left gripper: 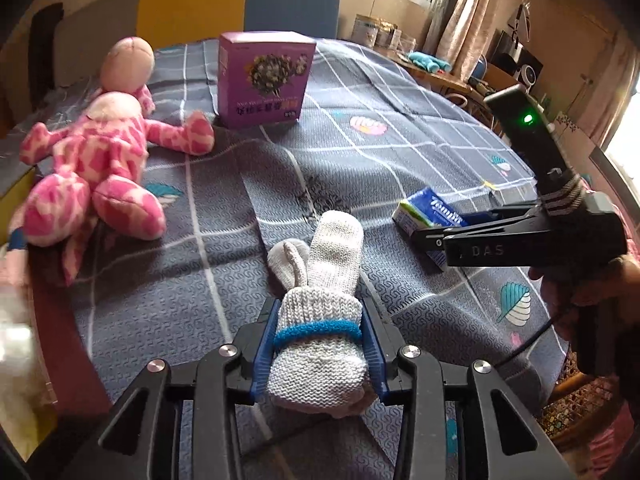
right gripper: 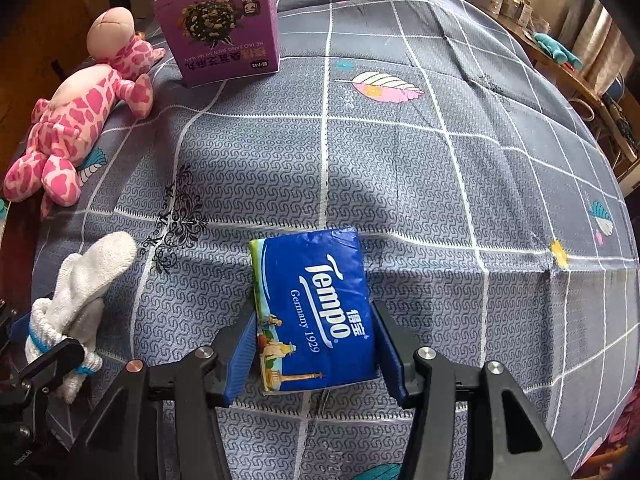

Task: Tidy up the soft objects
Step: 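Carry the glove into the gold tray and open the left tool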

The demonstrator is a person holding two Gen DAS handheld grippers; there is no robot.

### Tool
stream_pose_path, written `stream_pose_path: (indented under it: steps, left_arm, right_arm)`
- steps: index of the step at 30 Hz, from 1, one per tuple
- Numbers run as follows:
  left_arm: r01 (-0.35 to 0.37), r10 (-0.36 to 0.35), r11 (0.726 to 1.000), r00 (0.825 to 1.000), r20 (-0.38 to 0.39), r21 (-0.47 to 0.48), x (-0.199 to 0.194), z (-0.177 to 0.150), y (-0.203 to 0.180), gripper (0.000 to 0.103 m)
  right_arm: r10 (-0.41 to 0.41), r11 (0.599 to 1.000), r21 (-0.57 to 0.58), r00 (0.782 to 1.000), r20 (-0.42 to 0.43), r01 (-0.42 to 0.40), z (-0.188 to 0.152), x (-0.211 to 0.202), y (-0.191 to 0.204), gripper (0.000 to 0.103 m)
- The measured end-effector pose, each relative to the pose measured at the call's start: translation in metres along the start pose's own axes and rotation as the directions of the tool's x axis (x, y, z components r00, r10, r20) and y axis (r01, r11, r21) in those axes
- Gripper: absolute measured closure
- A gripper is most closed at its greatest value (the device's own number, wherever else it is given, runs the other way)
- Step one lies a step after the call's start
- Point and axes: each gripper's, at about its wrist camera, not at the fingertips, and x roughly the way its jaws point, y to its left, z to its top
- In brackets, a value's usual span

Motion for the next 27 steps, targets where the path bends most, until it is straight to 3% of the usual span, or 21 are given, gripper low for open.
stream_pose_path:
  steps: [11, 27]
  left_arm:
    - [-0.069, 0.073, 0.997, 0.984, 0.160, -0.032, -0.067, 0.007, 0.011, 0.063]
    - [-0.094, 0.109, 0.992, 0.975, 0.193, -0.089, -0.093, -0.003, 0.027, 0.063]
  right_arm:
    - [-0.026, 0.999, -0.022, 1.000, 0.003, 0.026, -0.002, 0.002, 0.005, 0.049]
    - [-0.047, 0.998, -0.044, 0.999, 0.017, 0.048, -0.004, 0.001, 0.007, 0.049]
